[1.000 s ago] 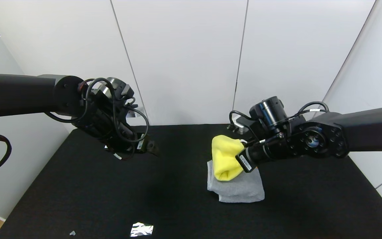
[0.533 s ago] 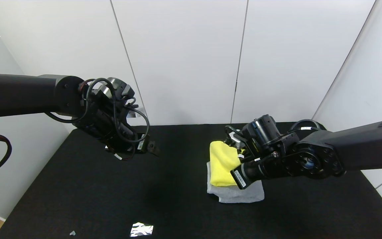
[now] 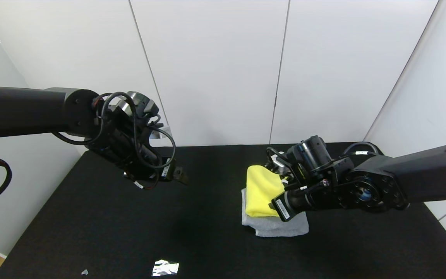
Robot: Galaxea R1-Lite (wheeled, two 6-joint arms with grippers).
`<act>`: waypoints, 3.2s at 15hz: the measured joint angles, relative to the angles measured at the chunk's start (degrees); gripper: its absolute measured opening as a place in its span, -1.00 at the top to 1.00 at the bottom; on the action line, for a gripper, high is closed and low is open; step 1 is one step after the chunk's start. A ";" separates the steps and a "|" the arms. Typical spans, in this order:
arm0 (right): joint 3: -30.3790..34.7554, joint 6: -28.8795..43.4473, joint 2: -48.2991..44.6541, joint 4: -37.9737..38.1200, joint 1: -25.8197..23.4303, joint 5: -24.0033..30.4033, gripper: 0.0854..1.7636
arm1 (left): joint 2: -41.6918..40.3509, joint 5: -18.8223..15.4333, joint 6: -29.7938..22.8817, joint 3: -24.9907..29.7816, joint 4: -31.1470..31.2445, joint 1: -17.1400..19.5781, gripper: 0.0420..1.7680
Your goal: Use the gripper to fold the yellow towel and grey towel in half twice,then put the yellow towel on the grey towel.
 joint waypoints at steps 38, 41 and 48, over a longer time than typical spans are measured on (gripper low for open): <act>0.55 12.01 -4.22 -6.18 0.44 -20.09 -0.92 | -12.84 -4.88 0.11 6.10 -1.01 -1.76 -0.94; 6.01 12.41 -11.30 -6.38 0.39 -21.46 -0.92 | -18.77 -5.23 0.11 11.82 -6.07 -2.04 -0.94; 25.83 15.66 -34.71 -6.49 1.16 -22.69 -0.92 | -37.90 -4.44 0.24 33.71 -21.87 -2.50 -0.94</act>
